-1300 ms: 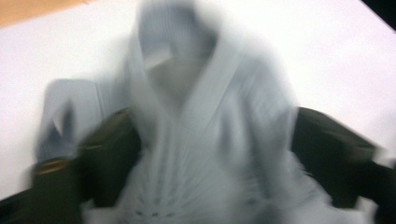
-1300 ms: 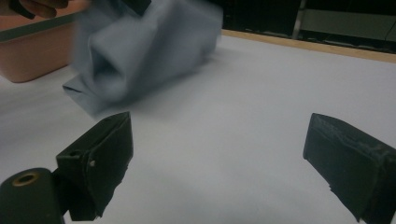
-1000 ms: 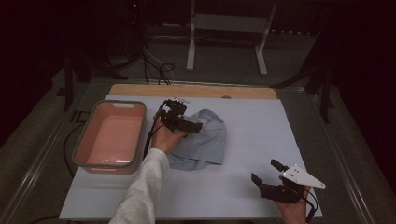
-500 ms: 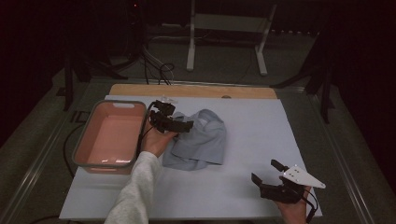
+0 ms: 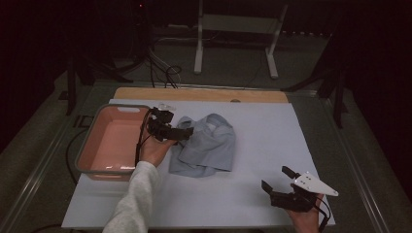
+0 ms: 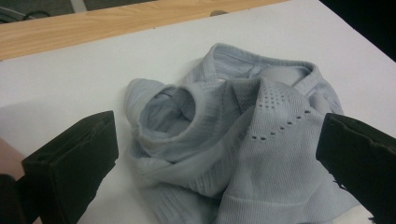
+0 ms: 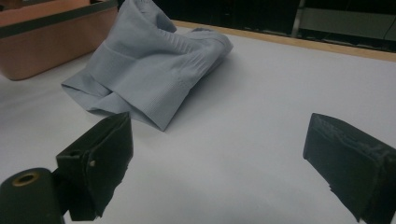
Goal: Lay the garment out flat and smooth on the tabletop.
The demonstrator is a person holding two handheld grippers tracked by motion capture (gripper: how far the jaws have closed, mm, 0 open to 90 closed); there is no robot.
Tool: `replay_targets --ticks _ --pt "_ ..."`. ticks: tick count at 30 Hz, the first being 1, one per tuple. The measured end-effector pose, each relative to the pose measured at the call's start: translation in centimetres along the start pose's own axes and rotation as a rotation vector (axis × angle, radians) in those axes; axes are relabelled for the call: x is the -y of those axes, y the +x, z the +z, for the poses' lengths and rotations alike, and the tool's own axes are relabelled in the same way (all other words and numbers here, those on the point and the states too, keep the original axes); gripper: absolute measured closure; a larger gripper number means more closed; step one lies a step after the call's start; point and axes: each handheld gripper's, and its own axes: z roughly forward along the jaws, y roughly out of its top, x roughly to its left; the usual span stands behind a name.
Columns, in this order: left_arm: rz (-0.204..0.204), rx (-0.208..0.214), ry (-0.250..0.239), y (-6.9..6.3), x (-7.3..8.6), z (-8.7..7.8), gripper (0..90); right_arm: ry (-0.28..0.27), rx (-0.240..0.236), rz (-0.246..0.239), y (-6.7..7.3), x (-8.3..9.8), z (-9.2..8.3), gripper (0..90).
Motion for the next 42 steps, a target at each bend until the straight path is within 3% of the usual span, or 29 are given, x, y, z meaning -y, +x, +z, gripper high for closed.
replay_targets --ticks 12,18,24,30,37,42 --pt "0.003 0.02 -0.025 0.3 2.0 -1.2 0.4 0.007 0.004 0.004 0.0 0.0 0.0 8.6" --pt "0.018 0.01 -0.046 0.4 3.0 -2.0 0.5 0.018 0.015 0.009 0.0 0.2 0.1 8.6" --pt "0.074 -0.007 -0.061 0.0 3.9 -2.9 0.5 0.023 0.032 0.015 -0.1 0.2 0.1 8.6" --pt "0.1 -0.005 -0.073 0.2 5.4 -3.5 0.5 0.026 0.032 0.019 0.1 0.1 0.3 8.6" --pt "0.082 0.009 -0.083 0.6 6.9 -3.8 0.5 0.042 0.008 0.049 0.0 -0.4 0.8 8.6" --pt "0.083 0.024 -0.088 0.3 7.5 -3.9 0.5 0.056 0.004 0.012 0.3 -1.7 1.6 8.6"
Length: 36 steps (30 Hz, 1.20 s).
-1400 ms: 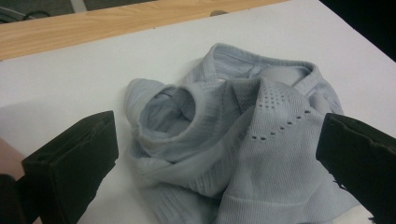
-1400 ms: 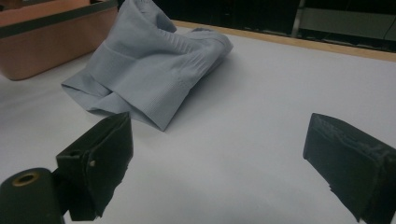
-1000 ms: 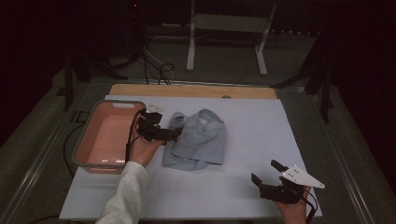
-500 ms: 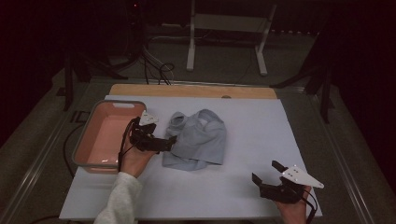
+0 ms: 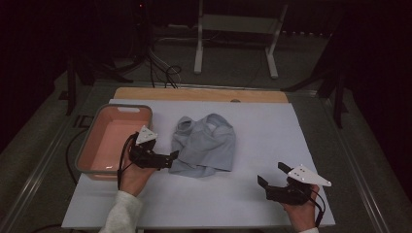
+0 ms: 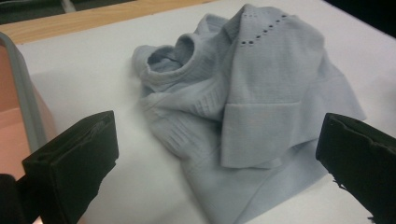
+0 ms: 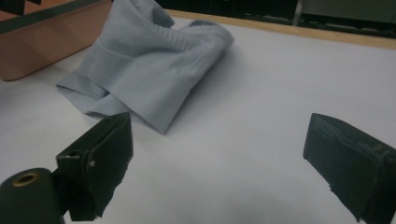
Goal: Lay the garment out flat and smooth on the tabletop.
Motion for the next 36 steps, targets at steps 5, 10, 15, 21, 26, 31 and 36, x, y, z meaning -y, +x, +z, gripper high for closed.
replay_targets --ticks 5,10,15,21,26,31,36 --pt "0.022 0.006 -0.007 -0.7 0.1 -0.4 0.5 -0.002 -0.007 -0.034 0.6 -1.6 0.9 8.6" --pt "0.029 0.01 -0.015 -1.1 0.4 -0.8 0.5 0.002 -0.026 -0.043 1.1 -2.9 2.3 8.6" --pt "0.029 0.008 -0.026 -1.1 0.6 -1.3 0.6 0.008 -0.042 -0.057 1.8 -3.8 4.0 8.6" --pt "0.031 0.0 -0.036 -1.0 0.8 -1.8 0.6 0.031 -0.059 -0.063 2.5 -4.6 6.3 8.6" --pt "0.038 0.002 -0.04 -1.2 0.8 -1.8 0.6 0.047 -0.066 -0.061 3.0 -4.8 8.2 8.6" --pt "0.053 0.002 -0.044 -1.5 0.7 -2.0 0.6 0.099 -0.057 -0.043 3.2 -4.7 9.9 8.7" --pt "0.057 0.003 -0.041 -1.6 0.7 -1.8 0.6 0.14 -0.053 -0.031 3.2 -4.5 11.2 11.5"
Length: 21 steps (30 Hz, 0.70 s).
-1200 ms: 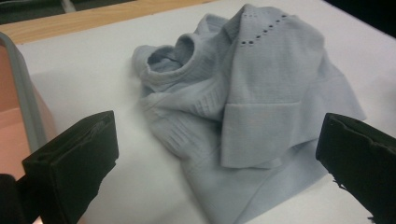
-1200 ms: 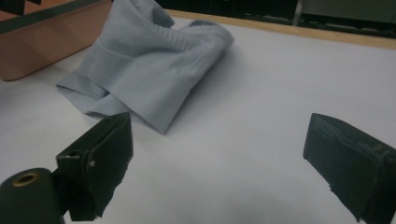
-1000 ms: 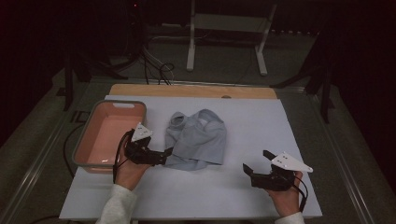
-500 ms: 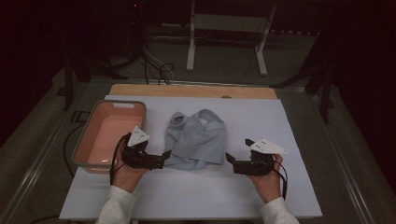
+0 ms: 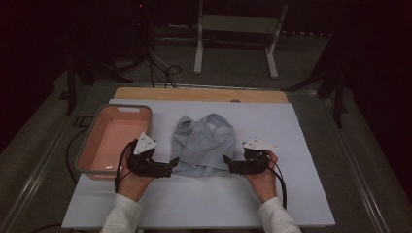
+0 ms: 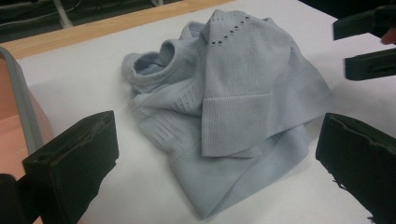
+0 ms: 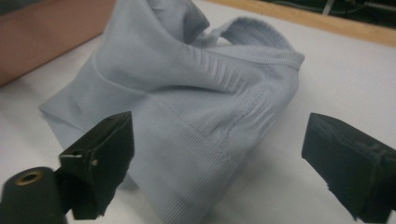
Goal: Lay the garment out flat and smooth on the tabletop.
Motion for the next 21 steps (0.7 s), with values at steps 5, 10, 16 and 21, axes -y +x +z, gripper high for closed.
replay_targets --ticks 5,10,16,21 --pt "0.005 0.007 -0.001 -0.1 0.0 0.1 0.6 0.042 -0.004 0.006 -0.1 -0.1 1.3 15.7" --pt "0.002 0.008 -0.006 -0.2 0.0 0.1 0.6 0.095 -0.015 -0.005 0.1 0.0 2.4 21.5" --pt "0.003 0.011 0.002 -0.2 0.1 0.3 0.6 0.144 -0.01 -0.044 0.9 0.2 3.2 43.3" --pt "0.003 0.015 0.003 -0.3 0.1 0.4 0.6 0.166 0.002 -0.066 0.9 0.1 3.2 72.3"
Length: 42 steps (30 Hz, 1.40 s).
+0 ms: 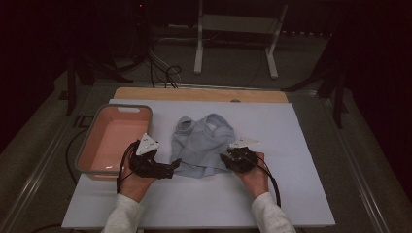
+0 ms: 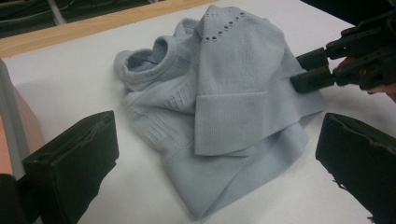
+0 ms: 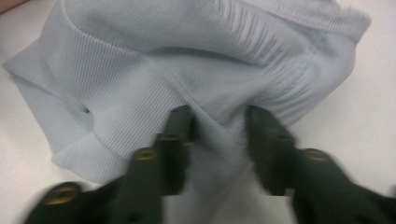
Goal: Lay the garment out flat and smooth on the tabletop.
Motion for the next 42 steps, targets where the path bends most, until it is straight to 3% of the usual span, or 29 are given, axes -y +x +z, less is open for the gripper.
replay_targets --ticks 4,11,18,36,42 --pt "0.0 -0.001 0.001 0.0 0.1 0.1 0.6 -0.014 -0.008 -0.008 -0.2 -0.1 -0.8 83.8" --pt "0.005 0.001 0.001 -0.1 0.0 0.1 0.6 -0.05 0.01 0.002 -0.8 -0.6 -2.8 85.0" --pt "0.009 -0.003 -0.007 -0.3 0.0 0.0 0.8 -0.084 0.036 0.036 -2.4 -0.5 -5.0 85.2" --pt "0.012 0.02 -0.011 -1.0 0.1 0.6 3.4 -0.095 0.077 0.085 -5.2 3.4 -8.2 85.2" --pt "0.023 0.05 0.019 -2.0 0.3 1.7 6.1 -0.088 0.076 0.093 -5.8 4.2 -8.3 85.2"
